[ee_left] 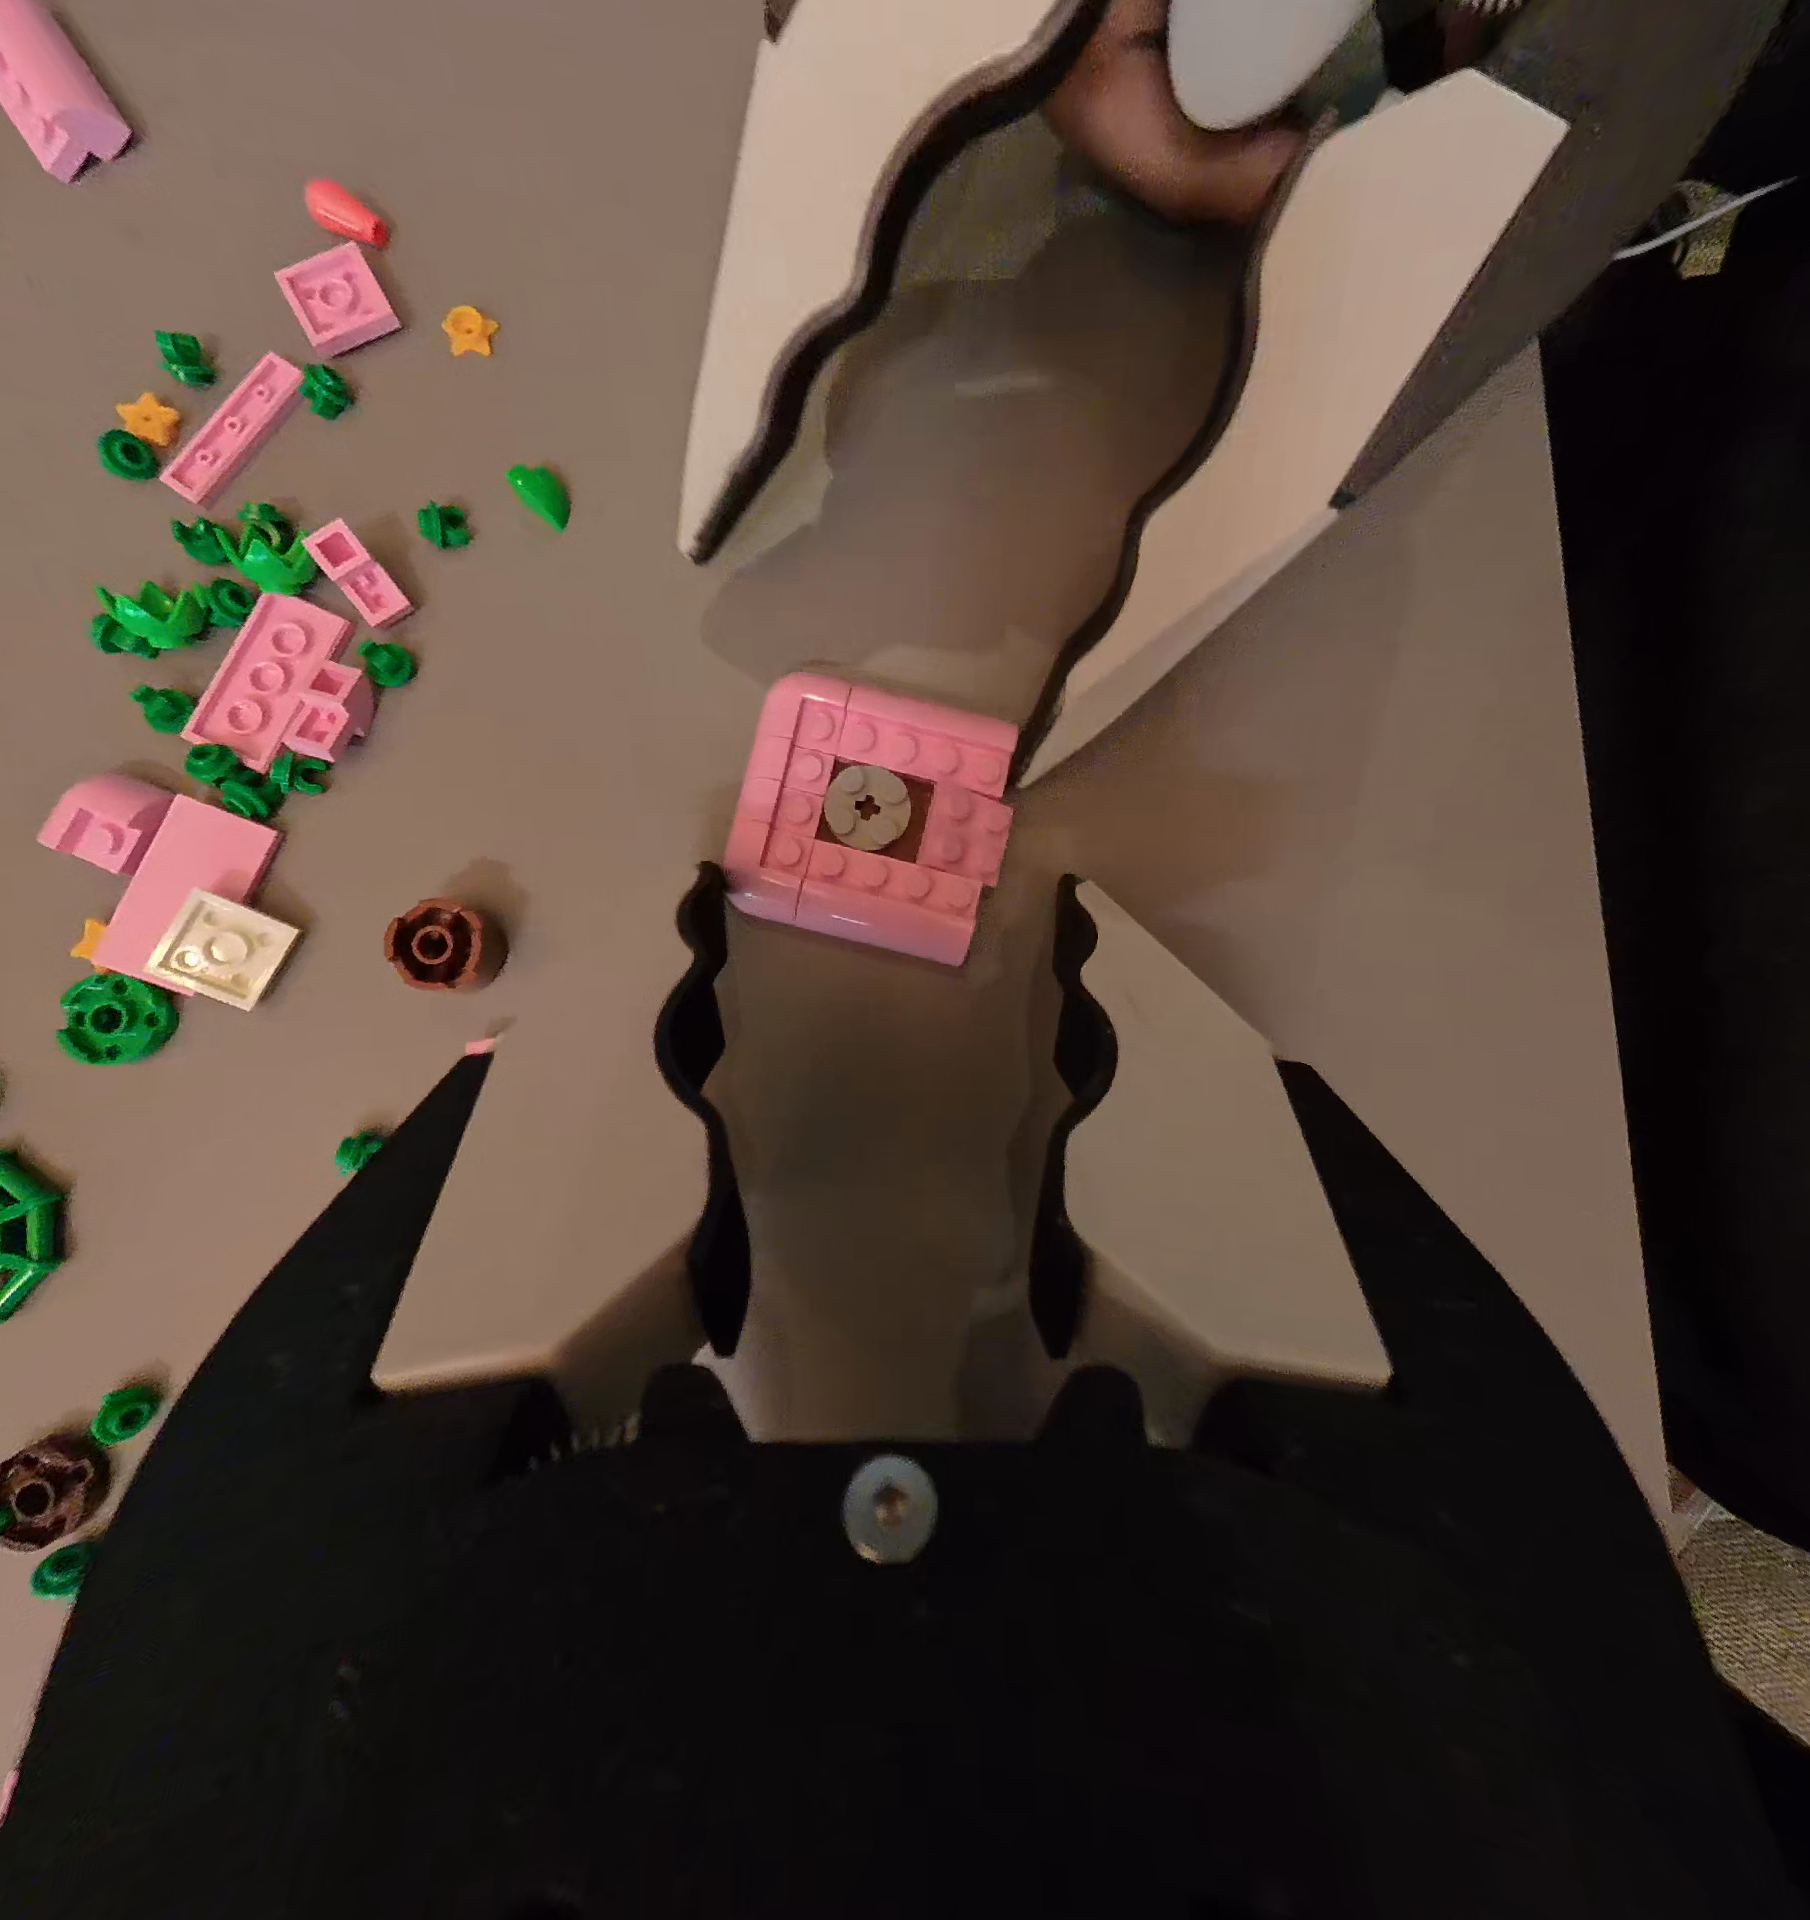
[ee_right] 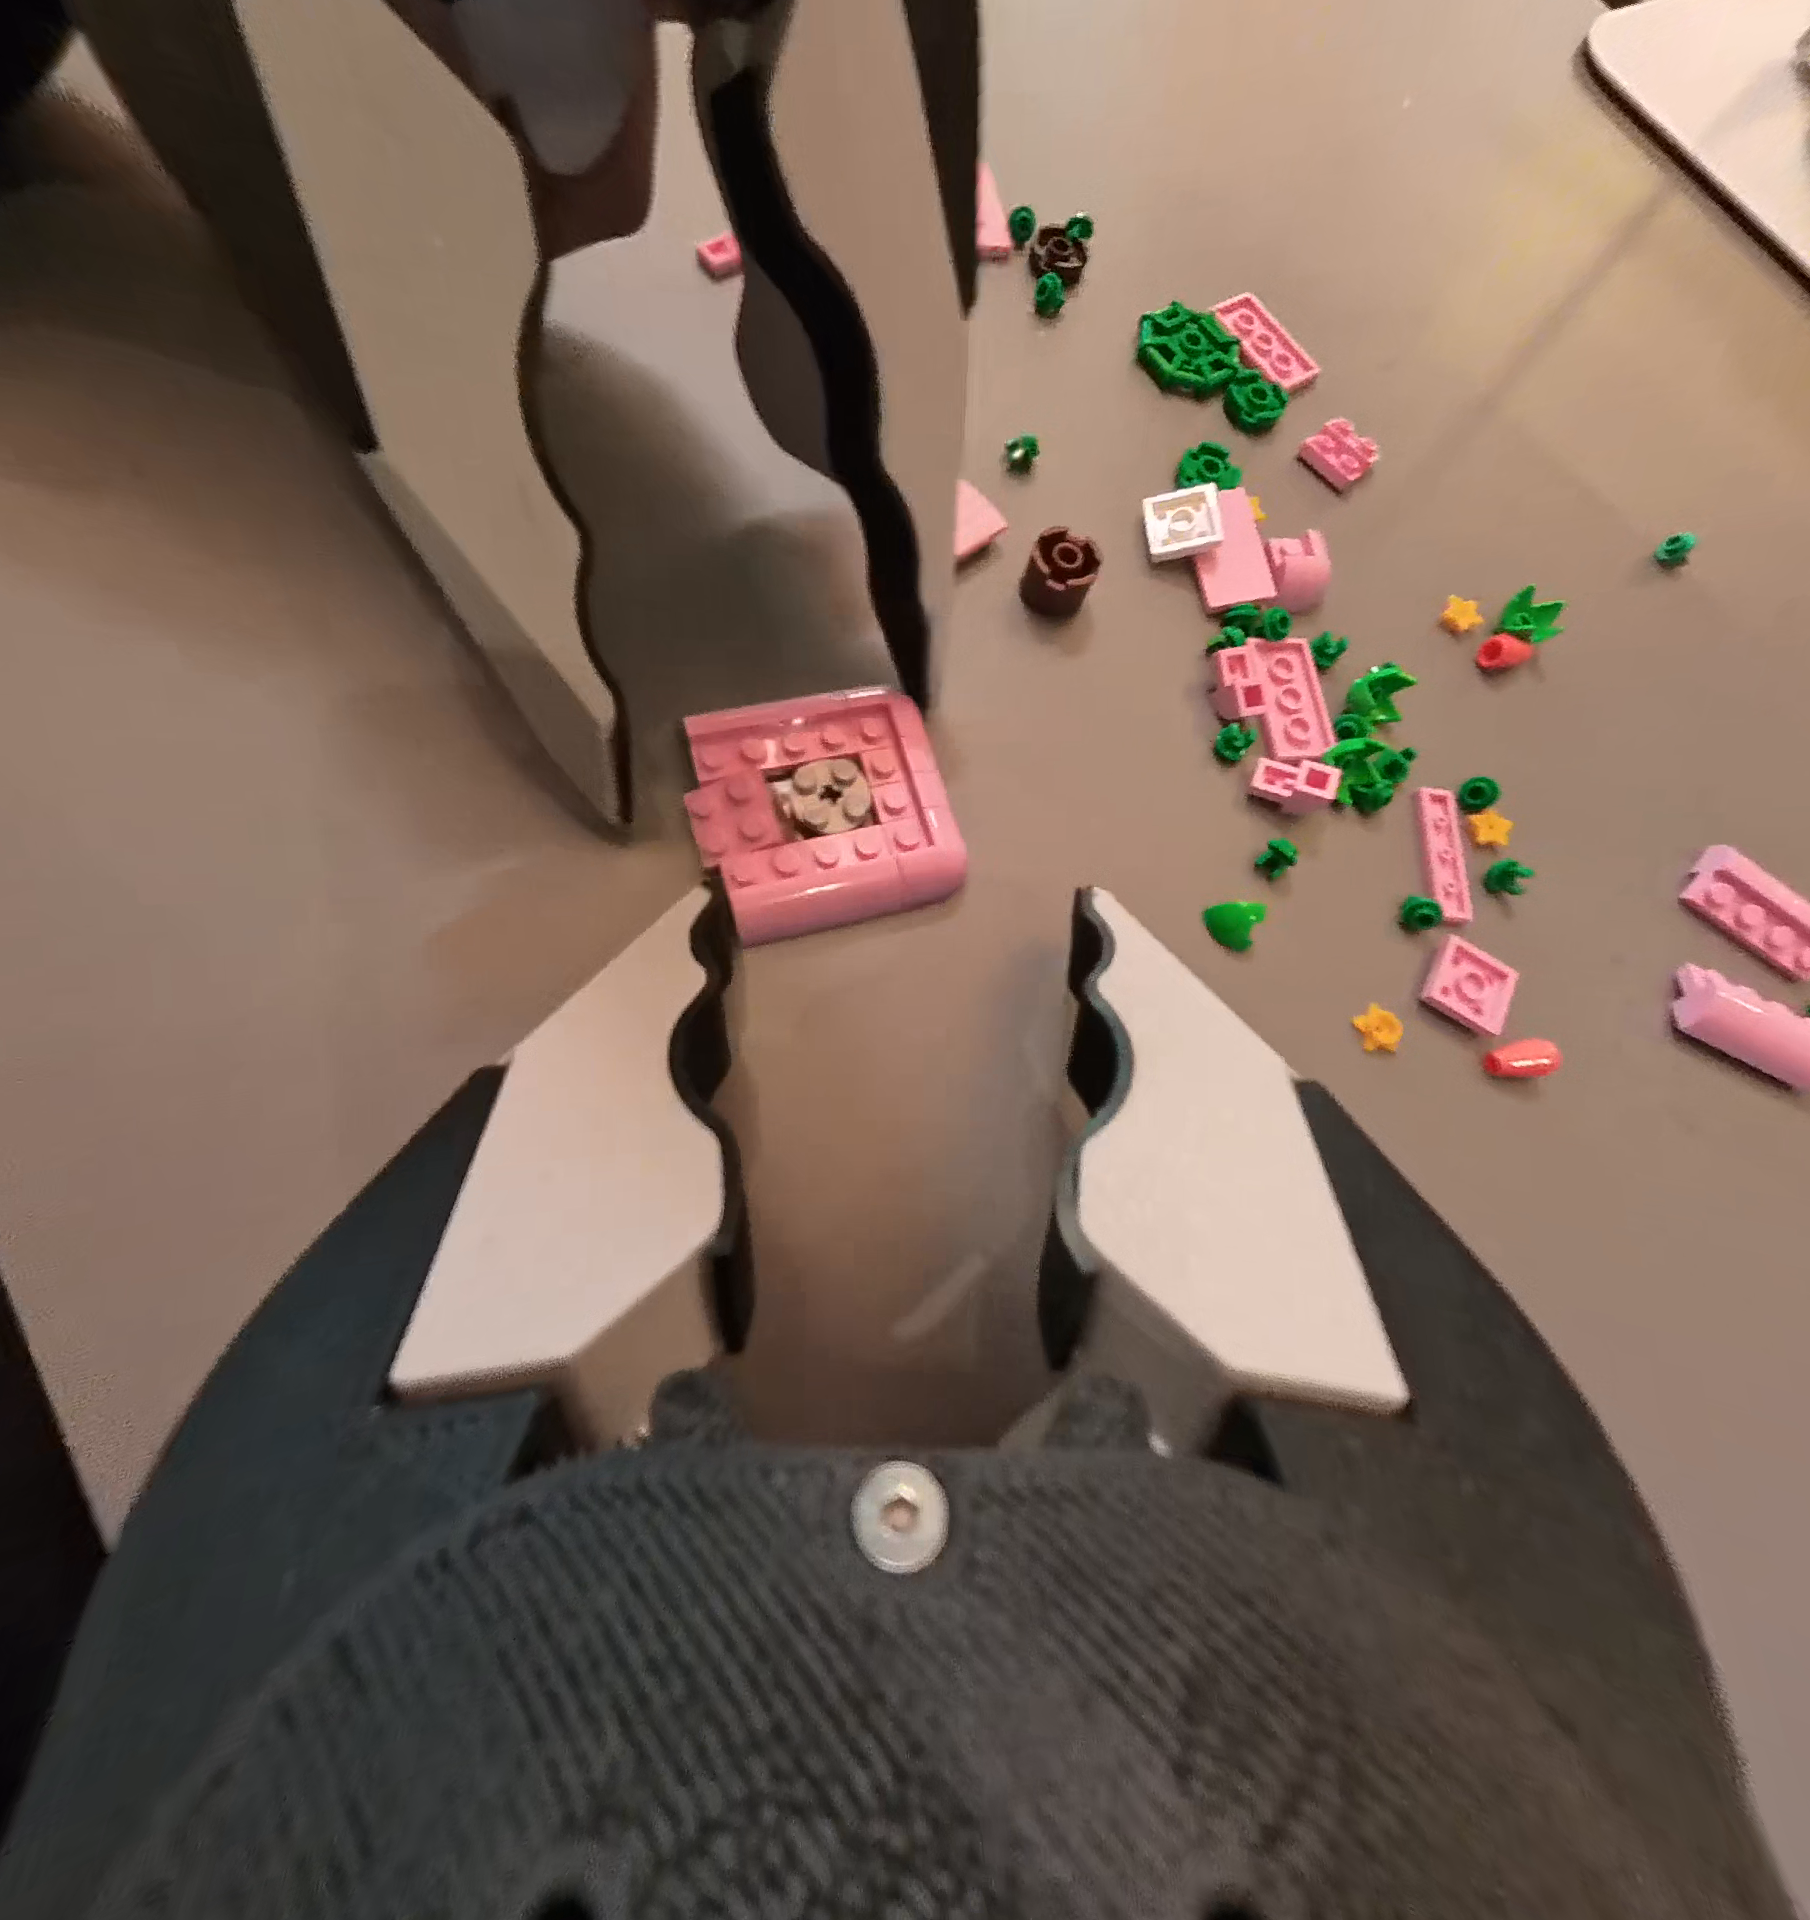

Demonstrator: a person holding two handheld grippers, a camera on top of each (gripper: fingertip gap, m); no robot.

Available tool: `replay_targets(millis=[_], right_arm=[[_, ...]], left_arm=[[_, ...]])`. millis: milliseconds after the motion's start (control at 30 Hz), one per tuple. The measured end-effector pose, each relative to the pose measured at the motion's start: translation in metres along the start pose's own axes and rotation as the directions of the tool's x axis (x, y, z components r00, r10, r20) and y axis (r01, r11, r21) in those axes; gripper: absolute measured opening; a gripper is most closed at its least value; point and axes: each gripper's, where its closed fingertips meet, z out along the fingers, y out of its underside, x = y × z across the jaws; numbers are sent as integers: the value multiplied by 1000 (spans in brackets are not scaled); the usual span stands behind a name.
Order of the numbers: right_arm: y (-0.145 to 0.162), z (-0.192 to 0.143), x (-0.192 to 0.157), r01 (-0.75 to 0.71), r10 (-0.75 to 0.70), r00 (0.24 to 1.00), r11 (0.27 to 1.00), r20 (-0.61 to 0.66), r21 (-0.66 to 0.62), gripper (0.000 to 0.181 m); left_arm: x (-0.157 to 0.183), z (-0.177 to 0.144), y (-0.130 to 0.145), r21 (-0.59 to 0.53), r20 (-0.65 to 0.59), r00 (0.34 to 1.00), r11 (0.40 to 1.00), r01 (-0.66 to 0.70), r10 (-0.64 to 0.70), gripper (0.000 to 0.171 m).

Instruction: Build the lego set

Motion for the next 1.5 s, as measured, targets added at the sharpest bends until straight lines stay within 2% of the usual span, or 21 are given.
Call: replay_targets(millis=[133, 300, 600, 667, 733, 833, 967, 1100, 1133, 1167, 1233, 1267, 1333, 1400, 1500], right_arm=[[4, -4, 9, -5, 4, 1000, 1000, -24, -1, 69], [14, -13, 27, -29, 27, 995, 999, -91, -18, 68], [22, -20, 33, -62, 59, 990, 998, -129, -18, 69], [24, -21, 34, -84, 82, 989, 996, -127, -15, 70], [25, -23, 35, -87, 84, 987, 996, -136, -14, 70], [26, -24, 36, -91, 88, 986, 996, -142, -15, 70], [26, -24, 36, -90, 87, 985, 996, -148, -15, 70], [23, -27, 39, -96, 96, 981, 995, -170, 8, 70], [22, -29, 40, -105, 107, 978, 994, -177, 22, 70], [19, -31, 41, -112, 118, 975, 993, -186, 41, 69], [11, -36, 41, -123, 138, 969, 989, -205, 87, 62], [5, -39, 38, -129, 152, 967, 984, -203, 122, 56], [-10, -43, 26, -157, 194, 967, 965, -164, 212, 41], [-20, -44, 8, -189, 223, 969, 946, -104, 264, 33], [-19, -39, -10, -149, 174, 980, 963, -96, 224, 28]], left_arm=[[1, -1, 3, -13, 7, 1000, 1000, -17, 17, 61], [5, -7, 7, -22, -29, 999, 1000, -15, 14, 45], [-8, -12, 5, 5, 32, 999, 1000, -1, 1, 53], [-14, -13, 2, 18, 70, 998, 1000, -3, 2, 64], [-32, -18, -4, 50, 180, 983, 999, 14, -23, 89], [-49, -29, -15, 134, 262, 961, 989, 56, -90, 112], [-66, -52, -35, 303, 305, 933, 948, 97, -193, 114], [-90, -80, -47, 445, 400, 864, 889, 108, -305, 123], [-93, -84, -45, 450, 413, 853, 886, 112, -318, 120], [-93, -83, -43, 438, 416, 851, 891, 122, -321, 106], [-84, -73, -40, 394, 374, 882, 910, 127, -285, 44], [-80, -68, -40, 386, 357, 894, 914, 123, -271, 32], [-77, -61, -40, 369, 343, 905, 922, 116, -251, 18], [-73, -53, -39, 339, 332, 916, 934, 109, -227, 11], [-57, -35, -33, 253, 269, 949, 963, 94, -164, 6]])
